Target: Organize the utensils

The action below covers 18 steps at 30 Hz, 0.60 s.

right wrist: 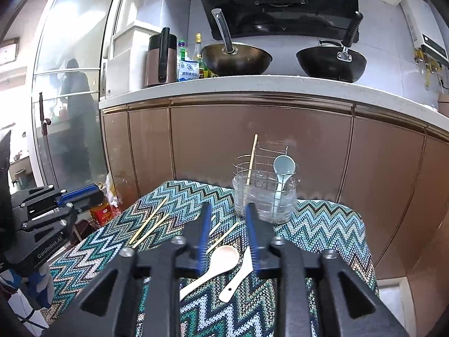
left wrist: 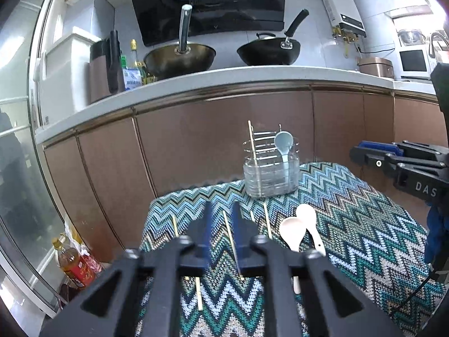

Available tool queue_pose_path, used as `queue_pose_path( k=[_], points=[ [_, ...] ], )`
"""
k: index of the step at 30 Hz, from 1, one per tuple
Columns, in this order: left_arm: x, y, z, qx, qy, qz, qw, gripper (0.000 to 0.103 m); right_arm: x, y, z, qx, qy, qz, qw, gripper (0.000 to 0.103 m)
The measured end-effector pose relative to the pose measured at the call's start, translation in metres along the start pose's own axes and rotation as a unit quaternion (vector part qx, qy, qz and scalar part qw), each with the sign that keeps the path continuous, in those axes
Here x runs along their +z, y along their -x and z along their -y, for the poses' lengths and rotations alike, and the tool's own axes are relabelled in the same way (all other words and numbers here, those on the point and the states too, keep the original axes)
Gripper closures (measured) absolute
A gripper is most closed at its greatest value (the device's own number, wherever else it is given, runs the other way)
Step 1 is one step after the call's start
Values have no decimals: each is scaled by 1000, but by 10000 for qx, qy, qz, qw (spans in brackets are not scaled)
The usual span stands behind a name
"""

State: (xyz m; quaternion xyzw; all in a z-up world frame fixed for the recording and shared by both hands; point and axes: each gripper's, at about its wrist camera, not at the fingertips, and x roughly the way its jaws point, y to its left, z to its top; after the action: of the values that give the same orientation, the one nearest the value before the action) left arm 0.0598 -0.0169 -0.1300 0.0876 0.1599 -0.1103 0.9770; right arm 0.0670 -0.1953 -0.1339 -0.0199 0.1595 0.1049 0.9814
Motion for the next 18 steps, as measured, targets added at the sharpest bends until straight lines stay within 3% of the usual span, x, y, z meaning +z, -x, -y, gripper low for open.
queue_pose_path(
  k=[2, 8, 10, 14, 18],
  points=[
    [1, -2, -2, 38, 34, 24, 10000, 67, 0, -2, 1, 4, -17, -2, 10000, 76],
    [5, -18, -20, 15, 383, -300, 9988, 67, -2, -17, 13, 50, -173, -250, 9995, 76],
    [7, -33, -34, -53, 628, -613, 9961, 67, -4, -33, 24, 118, -332, -656, 9972, 76],
    [10, -74, -67, -401, 1216, -1437, 9813, 67, -16, -70, 50, 359, -722, -1513, 9852, 76],
    [14, -121, -93, -903, 1732, -2189, 9560, 68, -29, -105, 74, 656, -1089, -2081, 9698, 76]
  ],
)
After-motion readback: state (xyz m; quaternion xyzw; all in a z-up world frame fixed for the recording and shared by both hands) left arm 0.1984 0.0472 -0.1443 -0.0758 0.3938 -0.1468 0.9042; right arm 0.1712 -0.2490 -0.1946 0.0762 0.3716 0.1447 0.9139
